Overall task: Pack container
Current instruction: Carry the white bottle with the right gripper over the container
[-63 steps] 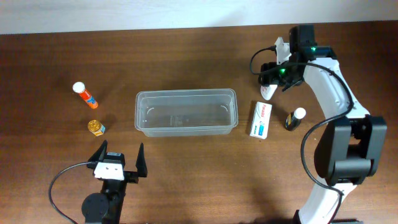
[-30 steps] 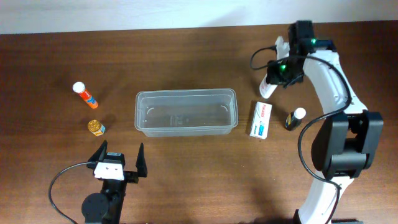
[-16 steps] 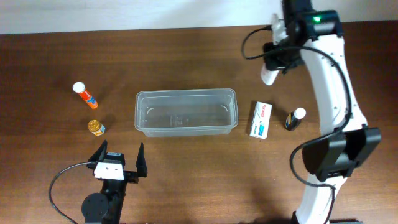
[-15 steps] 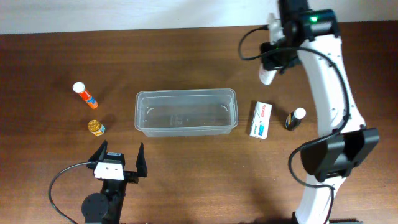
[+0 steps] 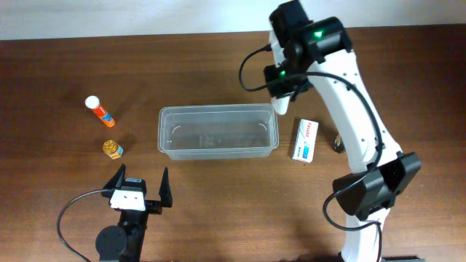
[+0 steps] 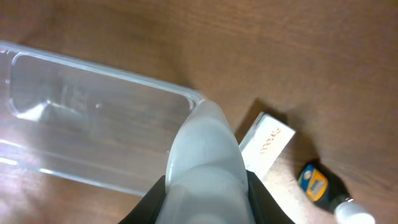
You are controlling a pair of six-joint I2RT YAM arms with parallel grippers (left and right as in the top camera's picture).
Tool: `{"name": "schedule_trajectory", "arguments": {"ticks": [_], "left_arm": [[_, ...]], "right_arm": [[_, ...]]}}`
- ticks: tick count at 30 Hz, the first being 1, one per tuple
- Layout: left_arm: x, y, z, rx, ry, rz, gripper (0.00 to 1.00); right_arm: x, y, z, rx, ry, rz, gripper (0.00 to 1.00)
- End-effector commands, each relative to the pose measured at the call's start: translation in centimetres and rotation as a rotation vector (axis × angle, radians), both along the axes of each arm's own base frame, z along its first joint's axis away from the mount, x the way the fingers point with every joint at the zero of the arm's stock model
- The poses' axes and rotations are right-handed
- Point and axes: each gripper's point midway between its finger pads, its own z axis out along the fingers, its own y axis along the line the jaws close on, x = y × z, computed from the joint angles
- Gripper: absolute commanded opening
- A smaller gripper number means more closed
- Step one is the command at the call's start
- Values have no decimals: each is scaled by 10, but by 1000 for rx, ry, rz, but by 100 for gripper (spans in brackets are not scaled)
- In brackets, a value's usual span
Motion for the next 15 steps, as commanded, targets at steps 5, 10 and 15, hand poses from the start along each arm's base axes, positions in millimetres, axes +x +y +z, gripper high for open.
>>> {"name": "schedule_trajectory", "arguments": {"ticks": [5,10,15], "left_arm": [[0,0,-2,15,-1,3,99],[0,0,-2,15,-1,3,99],[0,0,-2,15,-1,2,99]], "right_arm": [[-16,35,15,-5,-51,-53,20],[-18,35,6,-99,-88,-136,20],[-13,41,-17,-127,-99,-164,20]]}}
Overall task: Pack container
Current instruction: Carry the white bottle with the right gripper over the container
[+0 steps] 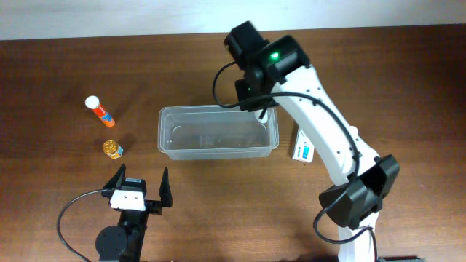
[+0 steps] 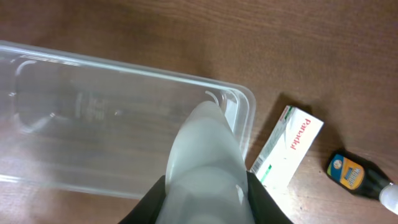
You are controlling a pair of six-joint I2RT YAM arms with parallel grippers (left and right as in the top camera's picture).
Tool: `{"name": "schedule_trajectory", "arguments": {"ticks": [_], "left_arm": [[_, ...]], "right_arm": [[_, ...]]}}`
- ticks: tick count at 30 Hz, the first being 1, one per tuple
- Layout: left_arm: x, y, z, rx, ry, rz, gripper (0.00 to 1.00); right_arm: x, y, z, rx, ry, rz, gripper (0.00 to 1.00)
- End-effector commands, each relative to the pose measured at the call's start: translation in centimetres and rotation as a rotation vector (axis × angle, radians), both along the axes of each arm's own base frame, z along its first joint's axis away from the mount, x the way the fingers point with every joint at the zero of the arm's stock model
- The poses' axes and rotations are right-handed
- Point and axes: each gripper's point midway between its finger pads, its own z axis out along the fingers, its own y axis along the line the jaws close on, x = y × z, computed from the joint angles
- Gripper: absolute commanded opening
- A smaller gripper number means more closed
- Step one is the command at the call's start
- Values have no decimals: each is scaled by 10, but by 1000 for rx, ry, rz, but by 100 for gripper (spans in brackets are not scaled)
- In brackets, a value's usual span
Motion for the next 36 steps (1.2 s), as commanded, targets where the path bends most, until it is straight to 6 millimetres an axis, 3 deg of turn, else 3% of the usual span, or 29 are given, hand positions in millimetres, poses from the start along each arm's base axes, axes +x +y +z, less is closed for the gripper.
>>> {"name": "schedule_trajectory", "arguments": {"ticks": [1,9,36], "left_arm": [[0,0,-2,15,-1,3,99],[0,0,-2,15,-1,3,99],[0,0,-2,16,-1,3,99]], "right_arm": [[5,-8,-8,-43,-43,-74,20],[18,0,-50,-27,-59,-91,20],[24,2,-102,0,-73,-142,20]]}}
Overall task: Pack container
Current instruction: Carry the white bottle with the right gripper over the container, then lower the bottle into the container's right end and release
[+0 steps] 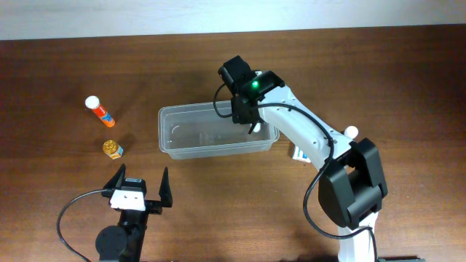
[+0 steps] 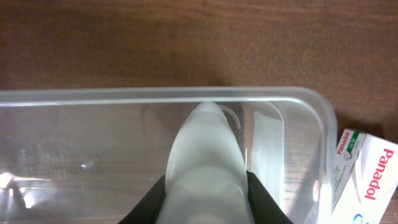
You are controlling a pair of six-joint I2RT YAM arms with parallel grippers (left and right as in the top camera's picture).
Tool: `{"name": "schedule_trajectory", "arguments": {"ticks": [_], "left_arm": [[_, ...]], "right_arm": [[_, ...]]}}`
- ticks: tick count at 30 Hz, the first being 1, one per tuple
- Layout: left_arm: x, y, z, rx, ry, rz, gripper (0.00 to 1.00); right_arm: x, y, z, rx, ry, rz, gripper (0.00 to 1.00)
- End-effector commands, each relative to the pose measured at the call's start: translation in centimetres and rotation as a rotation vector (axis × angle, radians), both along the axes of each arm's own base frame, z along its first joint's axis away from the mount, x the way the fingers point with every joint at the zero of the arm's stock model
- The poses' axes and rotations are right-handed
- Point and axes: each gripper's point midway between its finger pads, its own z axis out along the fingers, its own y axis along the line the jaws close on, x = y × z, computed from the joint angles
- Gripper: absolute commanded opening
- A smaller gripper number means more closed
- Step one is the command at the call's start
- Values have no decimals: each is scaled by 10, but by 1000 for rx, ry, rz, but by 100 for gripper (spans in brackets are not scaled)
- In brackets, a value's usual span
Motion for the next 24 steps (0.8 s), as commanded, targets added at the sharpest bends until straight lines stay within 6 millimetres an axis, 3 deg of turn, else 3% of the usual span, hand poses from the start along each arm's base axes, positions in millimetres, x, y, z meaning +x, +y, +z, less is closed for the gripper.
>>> {"name": "schedule_trajectory", "arguments": {"ticks": [1,19,23,24], "left_arm": [[0,0,-2,15,-1,3,99],[0,0,-2,16,-1,3,99],[0,0,-2,15,-1,2,99],[0,0,-2,15,-1,2,99]], "right_arm": [[2,-6,2,-11,-27,-18,20],[2,-5,-14,-11,-28,-18,21],[3,-5,-14,-10,-31,-18,56],[3,-5,-14,-9,-31,-18,58]]}}
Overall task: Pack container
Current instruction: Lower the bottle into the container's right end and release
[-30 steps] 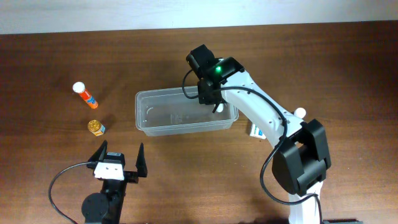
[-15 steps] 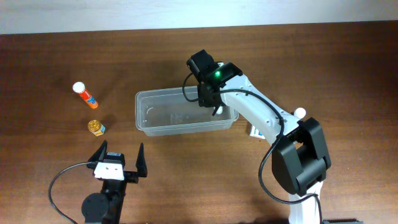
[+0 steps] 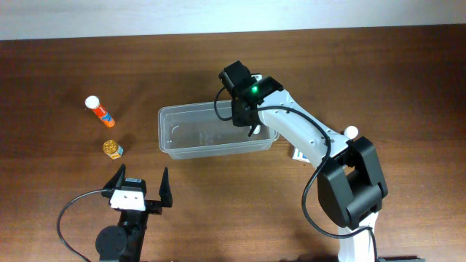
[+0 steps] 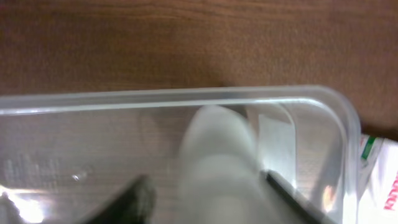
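The clear plastic container (image 3: 167,124) lies mid-table. My right gripper (image 3: 247,122) reaches down into its right end. In the blurred right wrist view the two dark fingers (image 4: 142,194) stand spread apart, open, and a white rounded object (image 4: 217,155) sits between them inside the container (image 4: 186,98); the left finger is clear of it. My left gripper (image 3: 138,189) rests open and empty near the front edge. An orange-and-white tube (image 3: 98,109) and a small gold-topped jar (image 3: 111,149) lie to the container's left.
A white Panadol box (image 4: 380,177) lies just right of the container, mostly hidden under my right arm in the overhead view. The white cap of a small dark bottle (image 3: 352,132) shows beside the arm.
My right gripper's fingers, then tight against the white object over the container's right end, now stand spread apart from it. The arm has barely shifted. The left arm is unchanged.
My right gripper was shut on the white object beside the container's right end, near the Panadol box. It then held it over the right rim, then low inside the right end. Now the fingers are apart with the object in the container.
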You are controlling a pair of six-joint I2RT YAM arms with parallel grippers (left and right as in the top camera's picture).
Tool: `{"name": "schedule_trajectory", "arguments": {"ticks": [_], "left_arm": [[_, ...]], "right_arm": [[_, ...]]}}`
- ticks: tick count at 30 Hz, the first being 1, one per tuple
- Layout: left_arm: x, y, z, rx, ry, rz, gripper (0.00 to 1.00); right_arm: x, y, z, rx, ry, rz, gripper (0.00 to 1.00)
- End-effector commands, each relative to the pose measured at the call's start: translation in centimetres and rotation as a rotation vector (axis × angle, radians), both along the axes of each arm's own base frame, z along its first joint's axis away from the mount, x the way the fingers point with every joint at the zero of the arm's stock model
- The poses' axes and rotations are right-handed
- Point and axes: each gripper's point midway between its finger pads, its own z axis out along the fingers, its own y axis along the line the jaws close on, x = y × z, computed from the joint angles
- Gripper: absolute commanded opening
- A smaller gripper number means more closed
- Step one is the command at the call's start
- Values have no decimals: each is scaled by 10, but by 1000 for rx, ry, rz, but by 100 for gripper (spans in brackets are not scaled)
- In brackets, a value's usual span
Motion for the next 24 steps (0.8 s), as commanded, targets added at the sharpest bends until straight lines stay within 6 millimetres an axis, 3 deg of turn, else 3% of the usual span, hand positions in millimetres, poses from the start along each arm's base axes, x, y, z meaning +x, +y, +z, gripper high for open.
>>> {"name": "schedule_trajectory", "arguments": {"ticks": [1,8,12,21,24], "left_arm": [[0,0,-2,15,-1,3,99],[0,0,-2,15,-1,3,99],[0,0,-2,15,-1,2,99],[0,0,-2,16,-1,3,100],[0,0,-2,15,-1,2,99]], "right_arm": [[1,-4,3,-10,-13,-13,59],[4,-11,5,-8,-9,-30,60],[5,-9,19,4,-16,-21,60],[2,-11,108,48,-110,8,71],[-4,-25,146,59,-134,0,77]]}}
